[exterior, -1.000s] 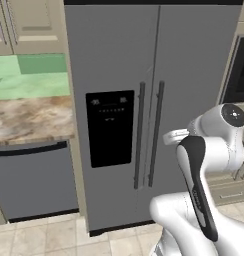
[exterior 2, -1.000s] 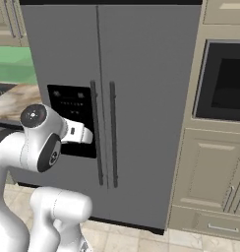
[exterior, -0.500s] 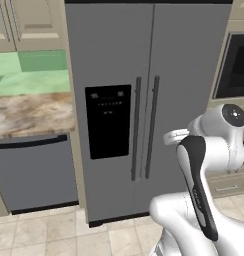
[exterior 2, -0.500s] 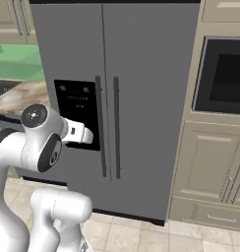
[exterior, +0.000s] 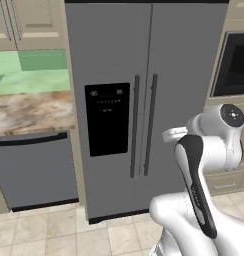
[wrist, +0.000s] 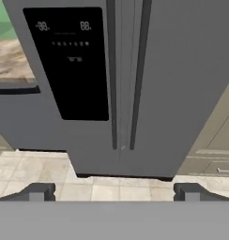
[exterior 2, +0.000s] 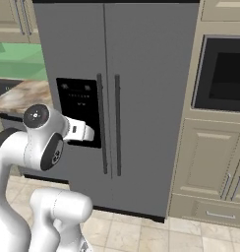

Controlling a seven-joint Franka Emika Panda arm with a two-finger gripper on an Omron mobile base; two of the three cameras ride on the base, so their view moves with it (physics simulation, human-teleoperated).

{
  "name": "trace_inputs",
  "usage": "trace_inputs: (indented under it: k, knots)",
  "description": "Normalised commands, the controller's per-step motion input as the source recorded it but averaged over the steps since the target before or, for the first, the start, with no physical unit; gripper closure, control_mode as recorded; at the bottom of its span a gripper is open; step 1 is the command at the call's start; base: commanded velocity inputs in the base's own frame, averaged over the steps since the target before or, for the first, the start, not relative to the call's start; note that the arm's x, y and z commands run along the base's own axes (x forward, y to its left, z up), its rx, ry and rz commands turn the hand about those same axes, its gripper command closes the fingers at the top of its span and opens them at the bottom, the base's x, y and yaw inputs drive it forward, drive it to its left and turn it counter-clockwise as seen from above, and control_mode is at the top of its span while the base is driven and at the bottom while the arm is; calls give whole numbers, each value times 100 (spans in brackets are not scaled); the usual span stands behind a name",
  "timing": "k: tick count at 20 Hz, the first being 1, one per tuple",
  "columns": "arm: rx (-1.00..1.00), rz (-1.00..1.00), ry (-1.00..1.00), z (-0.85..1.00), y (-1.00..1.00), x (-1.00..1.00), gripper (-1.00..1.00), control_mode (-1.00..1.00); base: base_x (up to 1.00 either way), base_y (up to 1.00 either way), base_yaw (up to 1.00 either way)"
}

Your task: Retrieve the banana and orange from the fridge and place them into the bowl on the dining table.

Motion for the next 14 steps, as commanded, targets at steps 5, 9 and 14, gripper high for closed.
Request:
trace_inputs:
  k: [5, 9, 14]
  knots:
    - [0, 0, -8, 0, 0, 64, -100, -100, 0, 0, 0]
    - [0, 0, -5, 0, 0, 31, -100, -100, 0, 0, 0]
    - [0, 0, -2, 0, 0, 0, -100, -100, 0, 0, 0]
